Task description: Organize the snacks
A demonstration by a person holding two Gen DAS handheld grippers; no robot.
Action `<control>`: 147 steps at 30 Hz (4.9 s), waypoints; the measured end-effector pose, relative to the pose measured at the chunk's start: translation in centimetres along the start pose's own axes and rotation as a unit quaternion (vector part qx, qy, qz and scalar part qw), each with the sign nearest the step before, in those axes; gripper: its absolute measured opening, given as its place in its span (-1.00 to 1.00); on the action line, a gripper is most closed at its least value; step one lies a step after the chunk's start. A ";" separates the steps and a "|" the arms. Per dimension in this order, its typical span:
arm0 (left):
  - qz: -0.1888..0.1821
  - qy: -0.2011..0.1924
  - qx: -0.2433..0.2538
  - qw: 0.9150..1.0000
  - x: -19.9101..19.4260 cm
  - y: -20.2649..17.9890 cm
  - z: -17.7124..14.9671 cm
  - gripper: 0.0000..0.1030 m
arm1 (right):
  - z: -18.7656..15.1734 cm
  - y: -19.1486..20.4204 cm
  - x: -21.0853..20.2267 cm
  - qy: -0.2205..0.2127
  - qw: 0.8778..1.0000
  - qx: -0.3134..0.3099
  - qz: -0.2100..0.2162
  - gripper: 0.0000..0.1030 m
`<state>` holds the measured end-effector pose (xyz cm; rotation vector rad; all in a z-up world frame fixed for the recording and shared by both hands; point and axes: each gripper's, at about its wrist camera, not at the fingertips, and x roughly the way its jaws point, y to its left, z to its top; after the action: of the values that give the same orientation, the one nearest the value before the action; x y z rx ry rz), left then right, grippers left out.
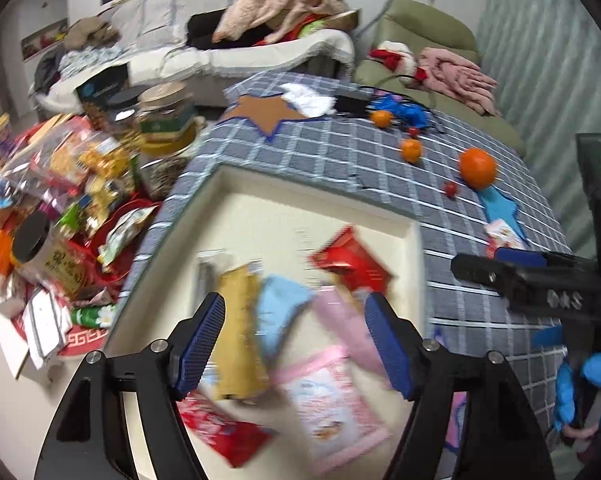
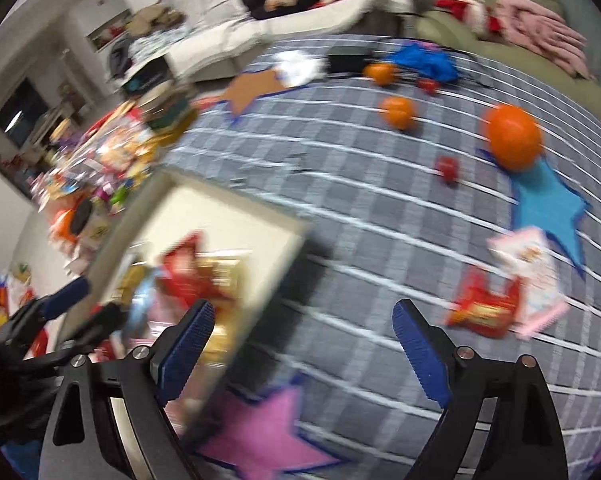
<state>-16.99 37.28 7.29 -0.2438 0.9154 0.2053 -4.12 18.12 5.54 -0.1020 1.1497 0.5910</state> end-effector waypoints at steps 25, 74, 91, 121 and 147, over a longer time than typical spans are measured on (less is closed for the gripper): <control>-0.048 0.059 0.127 0.989 7.6 -18.4 2.1 0.55 | 2.0 -13.5 2.6 -0.006 0.996 0.007 -0.093 -0.21; -0.045 0.031 0.154 0.986 2.2 -18.4 -10.4 -0.35 | -19.3 -10.9 -8.5 -0.035 0.990 0.036 -0.131 -0.18; -0.030 0.025 0.152 0.988 2.0 -18.5 -10.8 -0.28 | -18.4 -11.1 -6.6 -0.023 0.989 0.038 -0.141 1.00; -0.015 0.017 0.148 0.989 1.8 -18.8 -11.1 -0.28 | -19.7 -10.9 -7.2 -0.065 0.989 0.016 -0.134 1.00; -0.014 0.018 0.146 0.989 1.9 -18.7 -11.0 -0.27 | -19.9 -10.9 -7.2 -0.067 0.989 0.015 -0.133 1.00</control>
<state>-19.00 16.35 1.57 0.0106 0.9646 0.0388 -17.18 -1.24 1.09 -0.1845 0.9938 0.3379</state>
